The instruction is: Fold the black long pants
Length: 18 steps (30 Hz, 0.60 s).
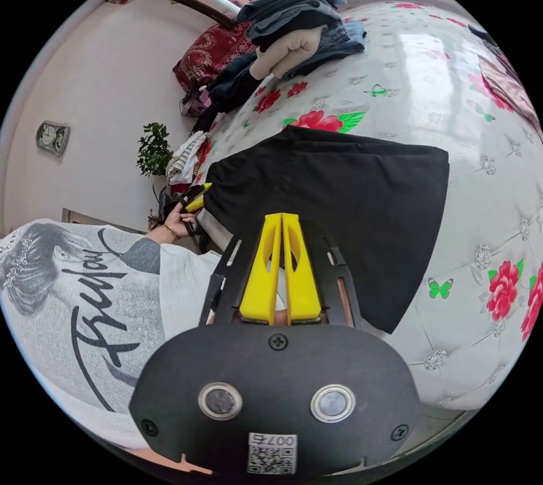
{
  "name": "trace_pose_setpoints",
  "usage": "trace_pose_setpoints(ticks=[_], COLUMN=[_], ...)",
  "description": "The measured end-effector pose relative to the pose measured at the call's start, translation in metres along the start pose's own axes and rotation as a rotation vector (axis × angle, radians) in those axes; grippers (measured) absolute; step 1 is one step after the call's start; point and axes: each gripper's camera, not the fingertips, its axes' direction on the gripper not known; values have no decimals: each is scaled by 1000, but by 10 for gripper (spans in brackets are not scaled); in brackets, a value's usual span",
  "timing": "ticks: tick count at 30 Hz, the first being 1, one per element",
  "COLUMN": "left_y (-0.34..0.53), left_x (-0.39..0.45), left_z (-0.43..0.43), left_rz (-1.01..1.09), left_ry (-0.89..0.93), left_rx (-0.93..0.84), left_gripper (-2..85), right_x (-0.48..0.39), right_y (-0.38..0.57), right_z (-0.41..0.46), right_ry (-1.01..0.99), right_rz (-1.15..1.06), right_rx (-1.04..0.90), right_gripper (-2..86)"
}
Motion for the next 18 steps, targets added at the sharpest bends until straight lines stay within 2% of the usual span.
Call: trace_pose_setpoints(ticks=[3,6,9,14,18], left_y=[2,11,33,124,208], left_x=[25,88,177,341,398], left_z=[3,4,18,110,218], left_rz=[28,194,446,907,1072], left_ry=[97,185,264,369,435], left_rx=[54,67,4,-283,-583], left_gripper=[59,50,49,52,77], right_x=[9,29,57,104,142], right_y=[6,20,36,66,89], right_z=[-18,-45,-76,-125,-155], right_ry=[22,27,20,34,32], right_rz=[6,58,136,235,315], right_rx=[35,104,185,310,381], right_gripper=[-3,-3,-3,-2,0])
